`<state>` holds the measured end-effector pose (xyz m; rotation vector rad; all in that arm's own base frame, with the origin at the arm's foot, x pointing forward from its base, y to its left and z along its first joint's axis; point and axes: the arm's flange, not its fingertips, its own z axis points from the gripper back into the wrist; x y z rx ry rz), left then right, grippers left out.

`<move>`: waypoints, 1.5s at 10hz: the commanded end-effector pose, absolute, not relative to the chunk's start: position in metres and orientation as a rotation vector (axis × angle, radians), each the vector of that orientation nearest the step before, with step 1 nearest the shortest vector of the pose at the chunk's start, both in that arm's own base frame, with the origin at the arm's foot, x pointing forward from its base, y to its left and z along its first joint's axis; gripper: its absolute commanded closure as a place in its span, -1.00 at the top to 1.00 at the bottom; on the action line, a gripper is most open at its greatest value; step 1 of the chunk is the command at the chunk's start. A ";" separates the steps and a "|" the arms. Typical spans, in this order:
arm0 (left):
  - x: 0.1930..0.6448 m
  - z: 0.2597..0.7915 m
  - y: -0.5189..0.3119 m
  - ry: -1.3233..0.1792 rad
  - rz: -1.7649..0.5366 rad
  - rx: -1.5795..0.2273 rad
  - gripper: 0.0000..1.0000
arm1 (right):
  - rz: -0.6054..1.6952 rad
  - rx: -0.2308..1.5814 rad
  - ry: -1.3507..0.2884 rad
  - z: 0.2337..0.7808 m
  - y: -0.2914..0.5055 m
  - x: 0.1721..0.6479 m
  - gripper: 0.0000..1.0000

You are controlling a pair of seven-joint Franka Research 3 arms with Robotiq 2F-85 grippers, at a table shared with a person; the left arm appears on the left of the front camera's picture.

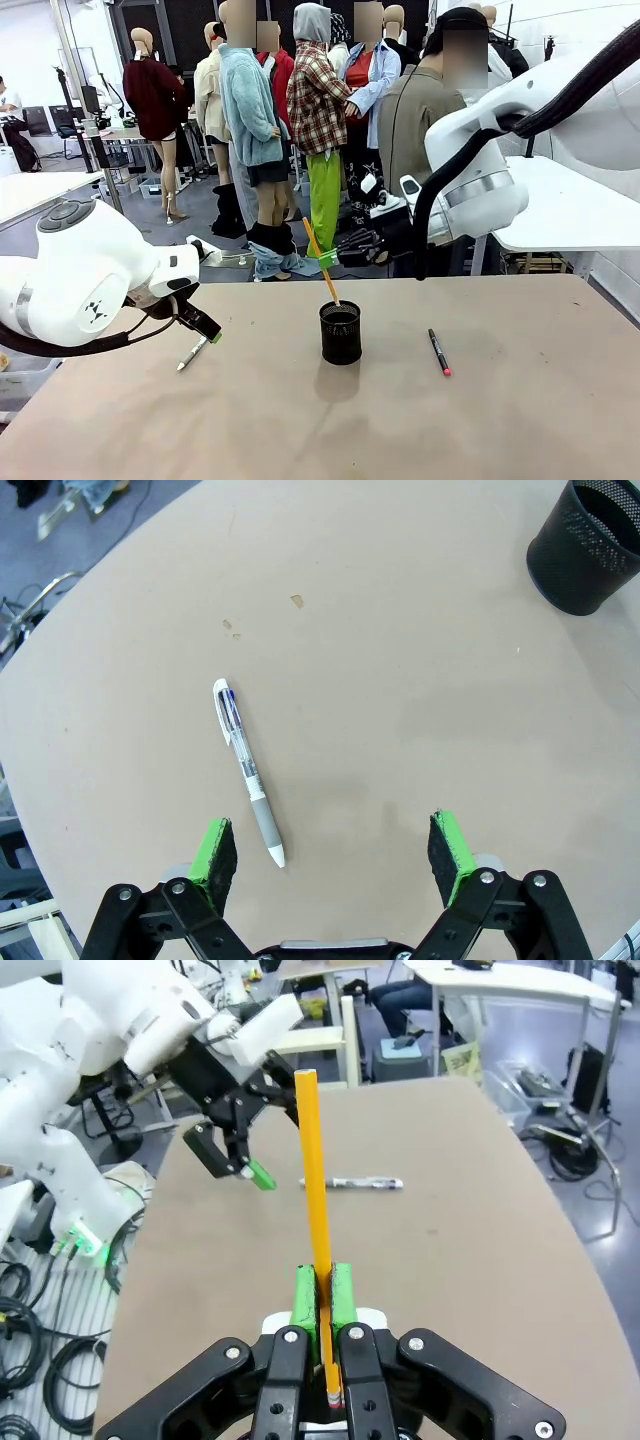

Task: Place the pens into the pen holder.
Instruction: Pick up a writing instrument from the table and place it into the Pen holder.

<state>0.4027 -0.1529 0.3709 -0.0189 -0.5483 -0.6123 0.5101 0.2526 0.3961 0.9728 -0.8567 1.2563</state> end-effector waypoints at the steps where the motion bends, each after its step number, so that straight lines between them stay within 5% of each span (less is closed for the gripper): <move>1: 0.403 0.371 -0.151 -0.549 -0.608 -0.021 1.00 | 1.237 0.942 -0.865 0.380 0.259 0.515 -1.00; 5: 0.403 0.371 -0.151 -0.549 -0.608 -0.021 1.00 | 1.196 0.924 -0.847 0.352 0.253 0.514 -1.00; 6: 0.403 0.371 -0.151 -0.549 -0.608 -0.021 1.00 | 1.196 0.929 -0.833 0.348 0.252 0.513 -0.75; 9: 0.403 0.371 -0.151 -0.549 -0.608 -0.021 1.00 | 1.209 0.926 -0.830 0.345 0.243 0.504 0.44; 15: 0.403 0.371 -0.151 -0.549 -0.608 -0.021 1.00 | 1.036 0.614 -0.793 0.404 0.142 0.462 0.44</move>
